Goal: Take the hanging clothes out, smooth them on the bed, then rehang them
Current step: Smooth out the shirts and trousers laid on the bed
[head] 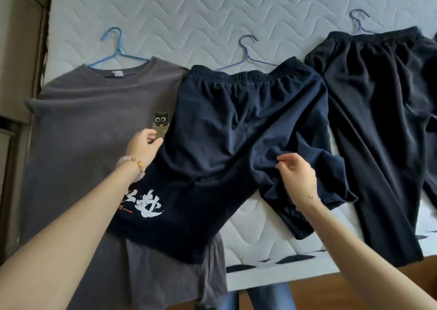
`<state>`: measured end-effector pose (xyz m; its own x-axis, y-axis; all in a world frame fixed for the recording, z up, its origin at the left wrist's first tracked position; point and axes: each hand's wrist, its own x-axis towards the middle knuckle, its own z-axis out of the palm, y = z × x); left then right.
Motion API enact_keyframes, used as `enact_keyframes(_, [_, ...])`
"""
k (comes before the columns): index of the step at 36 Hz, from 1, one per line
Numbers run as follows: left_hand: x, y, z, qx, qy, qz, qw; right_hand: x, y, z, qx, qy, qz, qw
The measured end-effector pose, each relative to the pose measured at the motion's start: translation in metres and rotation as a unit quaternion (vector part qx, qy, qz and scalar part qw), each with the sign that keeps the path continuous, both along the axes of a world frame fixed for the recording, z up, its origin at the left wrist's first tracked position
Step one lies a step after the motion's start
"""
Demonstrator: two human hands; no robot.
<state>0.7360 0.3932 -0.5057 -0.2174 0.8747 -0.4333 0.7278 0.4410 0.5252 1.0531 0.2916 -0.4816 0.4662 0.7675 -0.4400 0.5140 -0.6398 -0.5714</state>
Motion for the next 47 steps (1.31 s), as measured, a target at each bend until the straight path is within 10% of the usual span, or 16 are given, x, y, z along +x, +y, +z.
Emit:
enact_keyframes(12, [0.070, 0.134, -0.023, -0.067, -0.136, 0.075, 0.986, 0.124, 0.237, -0.030, 0.016, -0.103, 0.196, 0.975])
enact_keyframes(19, [0.083, 0.169, -0.040, -0.060, -0.076, 0.087, 0.991, 0.150, 0.278, -0.074, -0.054, -0.140, 0.227, 0.962])
enact_keyframes(34, [0.097, 0.154, 0.004, 0.037, 0.011, 0.043, 0.998, 0.168, 0.233, -0.036, 0.087, -0.142, 0.242, 0.956])
enact_keyframes(47, [0.073, -0.019, 0.180, 0.357, 0.020, -0.035, 0.933, 0.163, 0.052, 0.147, 0.228, -0.047, 0.203, 0.951])
